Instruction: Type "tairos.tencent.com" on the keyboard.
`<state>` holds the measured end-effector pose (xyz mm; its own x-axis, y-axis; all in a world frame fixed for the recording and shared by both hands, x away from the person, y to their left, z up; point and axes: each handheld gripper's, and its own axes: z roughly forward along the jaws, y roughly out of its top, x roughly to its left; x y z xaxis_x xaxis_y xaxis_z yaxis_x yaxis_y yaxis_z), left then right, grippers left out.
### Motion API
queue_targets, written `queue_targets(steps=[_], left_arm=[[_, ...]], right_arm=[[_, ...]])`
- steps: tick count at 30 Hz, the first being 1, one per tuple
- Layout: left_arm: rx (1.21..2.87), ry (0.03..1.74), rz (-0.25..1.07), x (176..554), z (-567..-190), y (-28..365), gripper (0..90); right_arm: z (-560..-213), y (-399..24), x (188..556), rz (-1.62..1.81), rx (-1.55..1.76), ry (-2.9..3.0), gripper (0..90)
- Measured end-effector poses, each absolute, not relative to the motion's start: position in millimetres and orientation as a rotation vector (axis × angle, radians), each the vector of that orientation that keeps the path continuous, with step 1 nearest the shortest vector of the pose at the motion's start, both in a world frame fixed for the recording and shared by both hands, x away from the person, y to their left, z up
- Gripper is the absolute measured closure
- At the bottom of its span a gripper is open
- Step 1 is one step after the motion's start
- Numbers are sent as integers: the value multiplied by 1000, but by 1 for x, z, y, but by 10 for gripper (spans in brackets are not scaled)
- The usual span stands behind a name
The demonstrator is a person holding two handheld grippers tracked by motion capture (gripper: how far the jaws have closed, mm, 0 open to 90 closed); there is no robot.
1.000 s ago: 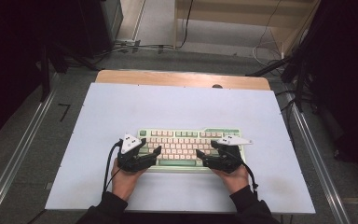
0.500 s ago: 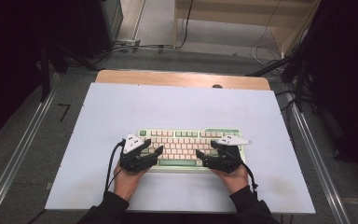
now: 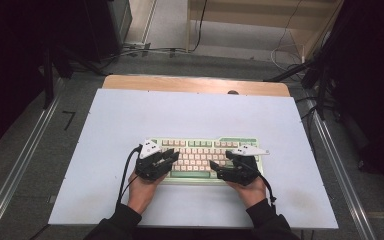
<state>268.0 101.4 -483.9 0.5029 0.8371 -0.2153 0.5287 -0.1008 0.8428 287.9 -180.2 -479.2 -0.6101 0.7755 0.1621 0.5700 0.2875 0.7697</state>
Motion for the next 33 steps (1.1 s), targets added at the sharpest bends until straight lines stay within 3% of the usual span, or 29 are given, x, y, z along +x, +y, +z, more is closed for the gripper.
queue_targets(steps=[4, 33], left_arm=[[1787, 1159, 393, 273, -484, 97, 898], [1875, 1190, 338, 292, -493, 69, 900]], right_arm=[[-479, -180, 288, 1225, 1237, 2311, 259], [-481, -176, 287, 1213, 1233, 2323, 259]])
